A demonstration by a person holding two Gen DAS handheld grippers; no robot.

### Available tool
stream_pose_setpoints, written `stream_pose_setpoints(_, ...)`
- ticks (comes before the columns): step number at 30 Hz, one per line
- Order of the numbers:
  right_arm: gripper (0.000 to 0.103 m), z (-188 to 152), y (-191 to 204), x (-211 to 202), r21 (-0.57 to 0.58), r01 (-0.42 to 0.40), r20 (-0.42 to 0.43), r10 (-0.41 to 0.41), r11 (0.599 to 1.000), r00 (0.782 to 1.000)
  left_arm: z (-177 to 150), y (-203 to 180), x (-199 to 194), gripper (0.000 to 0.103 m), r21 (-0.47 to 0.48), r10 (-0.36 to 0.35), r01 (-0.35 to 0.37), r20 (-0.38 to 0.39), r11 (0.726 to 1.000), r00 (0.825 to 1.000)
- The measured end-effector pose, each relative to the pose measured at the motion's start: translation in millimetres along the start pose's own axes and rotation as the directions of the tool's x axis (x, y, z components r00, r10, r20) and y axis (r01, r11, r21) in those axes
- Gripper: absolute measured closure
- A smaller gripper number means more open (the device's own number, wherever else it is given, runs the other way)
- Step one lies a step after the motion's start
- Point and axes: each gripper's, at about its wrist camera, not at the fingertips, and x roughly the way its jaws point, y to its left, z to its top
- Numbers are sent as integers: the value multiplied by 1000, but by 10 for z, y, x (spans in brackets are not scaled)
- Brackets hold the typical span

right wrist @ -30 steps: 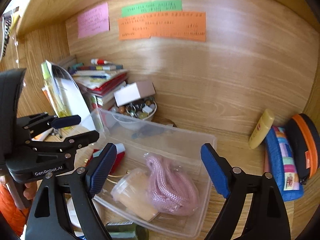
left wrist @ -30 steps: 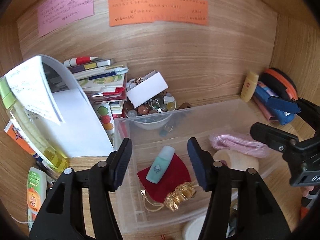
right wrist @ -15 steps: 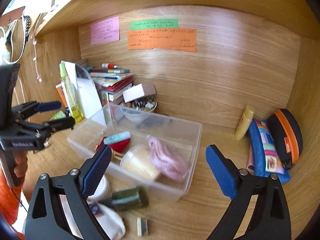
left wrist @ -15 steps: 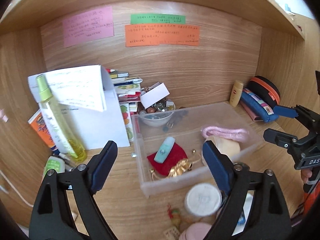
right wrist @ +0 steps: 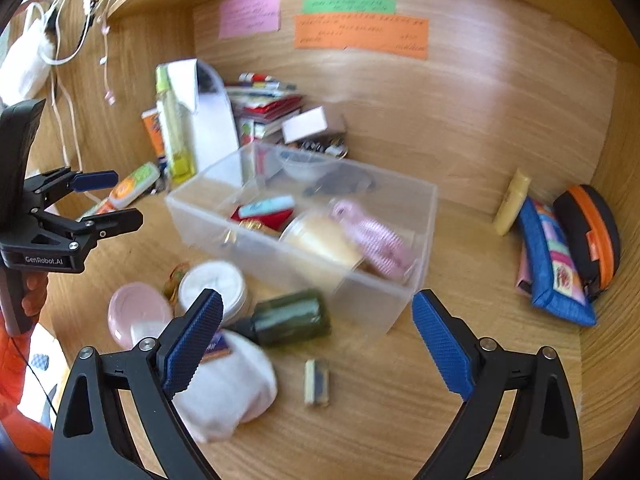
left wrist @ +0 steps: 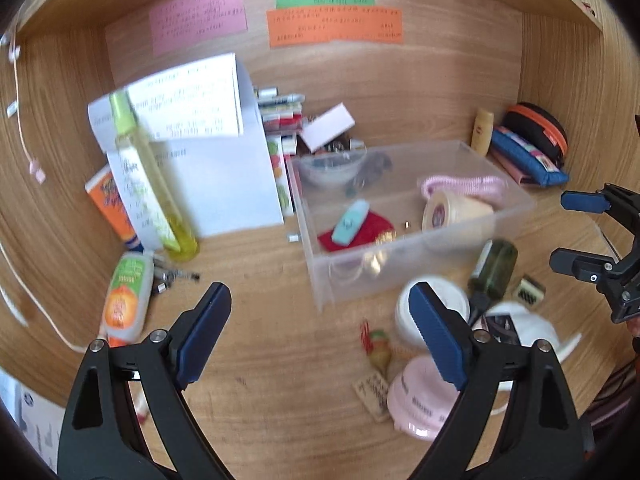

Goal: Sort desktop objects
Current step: 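Move both grippers back toward the pink container and the Max blade box, then grasp the pink round container with the left gripper while the right grasps the Max box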

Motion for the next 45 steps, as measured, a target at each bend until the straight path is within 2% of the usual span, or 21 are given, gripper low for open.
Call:
stream_pose_setpoints(5,8,-109,132,53,-29,-53,-43,52,998,998,-191,15,-78,12,14,39,-39,-24,999,999)
stream_pose_setpoints(10,8,-175,288,146,-46,-121,-94,116,992,989,-378,30,-155,12,36,48,-46,-61,998,997)
stream_pose_setpoints(19,10,-203,505,332,-48,-241,-141,232,969,962,-628,28,-216,12,-2,-41,41,-112,999,993)
stream_pose_setpoints(24,22,-168,544,424,-49,-270,-164,259,962,952,-693,-34,-154,12,-9,-125,125,-138,992,982)
stream_pose_setpoints(26,24,-162,551,462,-52,-274,-176,262,960,949,-702,-83,-118,12,-11,-168,168,-149,986,974)
stream_pose_setpoints(28,27,-165,564,498,-58,-276,-189,261,959,947,-702,-124,-84,12,-1,-178,180,-155,984,972)
stream_pose_setpoints(30,34,-178,575,533,-57,-292,-205,275,955,939,-697,-173,-34,12,5,-194,197,-163,980,967)
stream_pose_setpoints(33,34,-197,584,552,-53,-303,-216,285,952,934,-677,-236,45,11,11,-226,232,-182,973,957)
stream_pose_setpoints(35,36,-201,572,560,-42,-312,-218,296,949,930,-665,-263,74,11,17,-237,244,-183,970,954)
stream_pose_setpoints(39,54,-206,568,550,-21,-361,-221,347,933,911,-625,-311,166,11,22,-257,266,-189,964,948)
stream_pose_setpoints(43,56,-215,604,519,-36,-361,-218,346,932,913,-602,-369,241,12,48,-250,263,-183,964,951)
stream_pose_setpoints(45,57,-222,612,510,-36,-358,-214,343,933,915,-600,-384,262,16,52,-248,261,-177,964,952)
